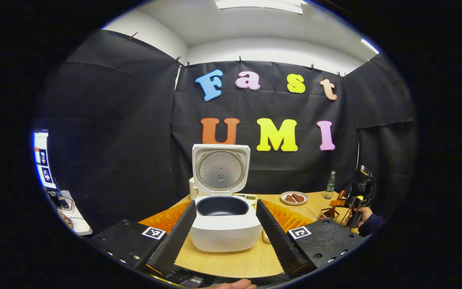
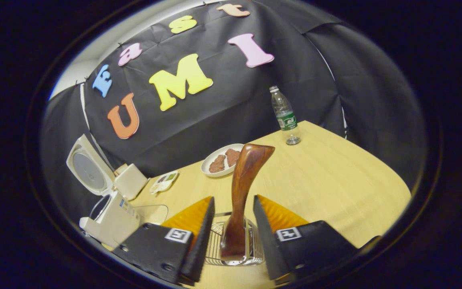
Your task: Close the left gripper, press the button to open the rice cooker; take a wooden spoon from the chopstick holder with the right hand, scoop a spoonful of rice and pour it into the rice cooker, then put the wooden spoon back into the chopstick holder.
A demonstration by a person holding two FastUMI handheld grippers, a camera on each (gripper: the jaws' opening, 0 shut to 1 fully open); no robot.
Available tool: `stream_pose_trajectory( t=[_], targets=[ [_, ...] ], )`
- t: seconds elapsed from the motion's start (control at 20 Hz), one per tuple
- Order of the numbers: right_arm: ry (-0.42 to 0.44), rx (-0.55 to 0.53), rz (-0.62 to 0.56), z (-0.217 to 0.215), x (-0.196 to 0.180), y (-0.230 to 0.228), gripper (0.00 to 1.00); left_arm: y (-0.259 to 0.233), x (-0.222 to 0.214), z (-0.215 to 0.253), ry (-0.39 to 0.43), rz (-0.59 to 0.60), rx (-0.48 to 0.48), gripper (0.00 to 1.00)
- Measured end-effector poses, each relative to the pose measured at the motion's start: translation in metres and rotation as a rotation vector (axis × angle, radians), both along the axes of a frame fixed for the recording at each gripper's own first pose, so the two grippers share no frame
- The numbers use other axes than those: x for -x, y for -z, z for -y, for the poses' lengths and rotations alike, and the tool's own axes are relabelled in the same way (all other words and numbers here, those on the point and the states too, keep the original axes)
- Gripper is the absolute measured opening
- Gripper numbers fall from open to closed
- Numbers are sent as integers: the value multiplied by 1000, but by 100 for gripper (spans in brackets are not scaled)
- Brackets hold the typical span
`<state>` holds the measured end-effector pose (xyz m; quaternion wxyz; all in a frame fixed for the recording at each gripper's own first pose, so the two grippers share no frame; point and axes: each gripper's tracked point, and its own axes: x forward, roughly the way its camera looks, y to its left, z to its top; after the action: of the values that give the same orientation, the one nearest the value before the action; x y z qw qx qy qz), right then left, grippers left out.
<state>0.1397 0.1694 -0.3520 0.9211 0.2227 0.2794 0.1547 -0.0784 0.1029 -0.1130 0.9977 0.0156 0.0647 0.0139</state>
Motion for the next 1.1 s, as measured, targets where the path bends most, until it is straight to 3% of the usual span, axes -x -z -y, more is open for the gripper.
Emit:
stream_pose_trajectory(
  t=[0.1, 0.15, 0.35, 0.65, 0.85, 1.1],
  targets=[
    [10, 0, -7, 2, -1, -3, 24, -5, 2, 1, 20, 24, 6, 95],
    [12, 3, -2, 3, 4, -4, 20, -3, 4, -1, 25, 21, 5, 95],
    [30, 13, 87, 5, 10, -34, 18, -1, 7, -12, 15, 15, 14, 95],
    [82, 161, 353, 7, 27, -120, 18, 10, 13, -32, -13, -7, 40, 95],
    [34, 225, 460, -24, 49, -161, 18, 13, 17, -45, -37, -13, 57, 95],
    [-39, 219, 467, -82, 66, -174, 18, 7, 24, -53, -52, 12, 30, 93]
  ],
)
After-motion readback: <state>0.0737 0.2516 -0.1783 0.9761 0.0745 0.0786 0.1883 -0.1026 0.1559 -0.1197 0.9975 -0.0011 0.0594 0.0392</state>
